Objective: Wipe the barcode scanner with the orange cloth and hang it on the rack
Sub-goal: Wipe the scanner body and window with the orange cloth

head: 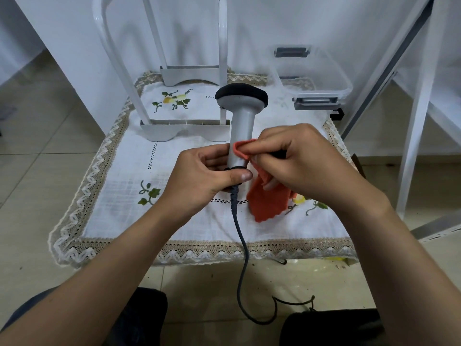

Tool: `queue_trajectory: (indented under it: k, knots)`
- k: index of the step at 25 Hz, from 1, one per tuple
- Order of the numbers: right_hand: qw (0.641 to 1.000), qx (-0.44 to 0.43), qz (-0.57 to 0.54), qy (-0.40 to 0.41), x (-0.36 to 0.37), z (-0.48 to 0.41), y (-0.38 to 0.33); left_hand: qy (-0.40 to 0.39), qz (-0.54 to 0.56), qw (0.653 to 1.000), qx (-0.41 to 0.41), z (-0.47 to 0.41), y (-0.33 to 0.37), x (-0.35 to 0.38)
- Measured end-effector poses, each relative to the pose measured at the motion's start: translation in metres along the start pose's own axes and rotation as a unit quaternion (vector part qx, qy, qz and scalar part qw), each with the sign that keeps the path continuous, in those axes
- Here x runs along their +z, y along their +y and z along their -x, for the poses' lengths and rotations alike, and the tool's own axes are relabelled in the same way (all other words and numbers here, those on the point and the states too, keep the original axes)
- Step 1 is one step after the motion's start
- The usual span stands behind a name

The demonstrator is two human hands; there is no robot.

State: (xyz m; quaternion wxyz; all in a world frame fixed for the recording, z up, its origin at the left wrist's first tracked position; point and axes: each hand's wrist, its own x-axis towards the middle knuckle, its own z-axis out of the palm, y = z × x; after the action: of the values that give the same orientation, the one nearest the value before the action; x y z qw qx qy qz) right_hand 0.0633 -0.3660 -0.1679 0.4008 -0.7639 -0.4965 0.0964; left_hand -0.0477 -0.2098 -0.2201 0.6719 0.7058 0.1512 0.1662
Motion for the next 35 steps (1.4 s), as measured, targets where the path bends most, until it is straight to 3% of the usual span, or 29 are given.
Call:
queue_trajectory:
  k: [2, 6, 11, 15, 19, 23, 28, 35]
  knots:
    - [0.999, -0.013, 0.013, 0.031, 0.001, -0.001, 0.000, 0.003, 0.003, 1.000, -0.001, 0.000, 0.000, 0.000]
    - [0.999, -0.006, -0.003, -0.050, 0.000, 0.002, -0.002, -0.005, 0.001, 1.000, -0.003, 0.000, 0.000, 0.000]
    - [0.999, -0.019, 0.005, 0.033, 0.002, -0.001, 0.002, 0.001, 0.021, 1.000, -0.013, -0.001, -0.001, -0.001]
    - [0.998, 0.004, -0.025, -0.053, -0.001, 0.003, 0.000, -0.010, 0.015, 1.000, -0.009, -0.001, -0.002, 0.000]
    - [0.999, -0.017, -0.018, 0.021, 0.001, -0.001, 0.005, -0.004, 0.040, 0.999, -0.016, 0.000, 0.001, 0.000]
    - [0.998, -0.012, -0.047, -0.039, -0.001, 0.002, 0.001, -0.017, 0.045, 0.999, -0.016, 0.002, 0.000, 0.001]
    - [0.980, -0.003, -0.120, 0.157, -0.006, -0.004, 0.009, -0.036, 0.058, 0.997, -0.021, 0.002, -0.001, 0.002]
    - [0.978, 0.016, -0.137, 0.159, -0.005, -0.006, 0.012, -0.089, 0.096, 0.991, -0.033, 0.005, -0.001, 0.006]
